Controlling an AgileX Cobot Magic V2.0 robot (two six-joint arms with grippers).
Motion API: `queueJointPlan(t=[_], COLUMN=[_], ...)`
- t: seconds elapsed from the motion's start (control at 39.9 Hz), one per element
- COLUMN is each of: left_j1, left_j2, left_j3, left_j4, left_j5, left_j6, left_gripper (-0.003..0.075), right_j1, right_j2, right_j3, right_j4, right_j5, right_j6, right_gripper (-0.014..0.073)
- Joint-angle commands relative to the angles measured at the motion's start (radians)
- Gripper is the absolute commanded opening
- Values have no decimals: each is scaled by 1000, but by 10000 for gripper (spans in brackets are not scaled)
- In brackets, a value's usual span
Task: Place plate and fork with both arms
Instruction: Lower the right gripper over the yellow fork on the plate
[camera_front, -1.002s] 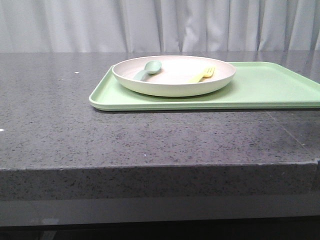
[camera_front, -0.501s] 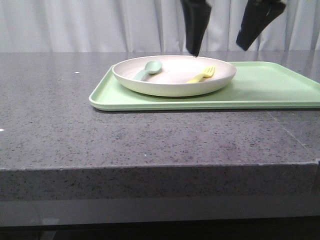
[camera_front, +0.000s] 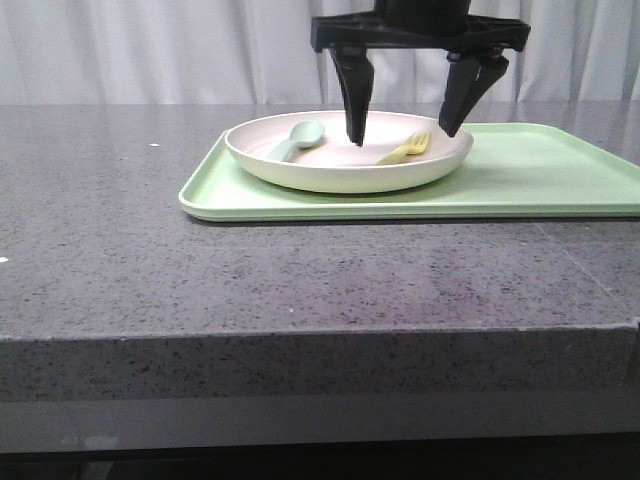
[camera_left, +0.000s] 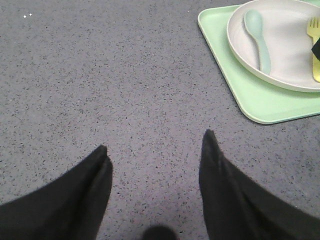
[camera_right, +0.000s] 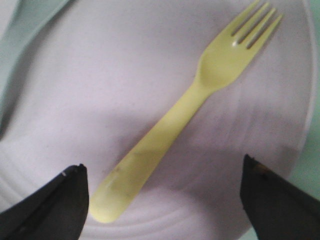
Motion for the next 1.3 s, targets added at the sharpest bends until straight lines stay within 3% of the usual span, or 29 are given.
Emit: queueJointPlan(t=[0.0, 0.5, 1.28], left_j1=[1, 1, 1], left_j2=[-2, -2, -2], left_j3=[-26, -26, -26], left_j4=[-14, -14, -14], left_j5=[-72, -72, -72], left_j6=[1, 1, 1], left_gripper=[389, 389, 389], right_j1=[-19, -19, -18], right_j2=[-32, 8, 36], right_j3=[-57, -72, -72], right_j4=[-16, 17, 20], right_j5=[8, -65, -9], right_j6=[6, 6, 6], right_gripper=[635, 635, 633])
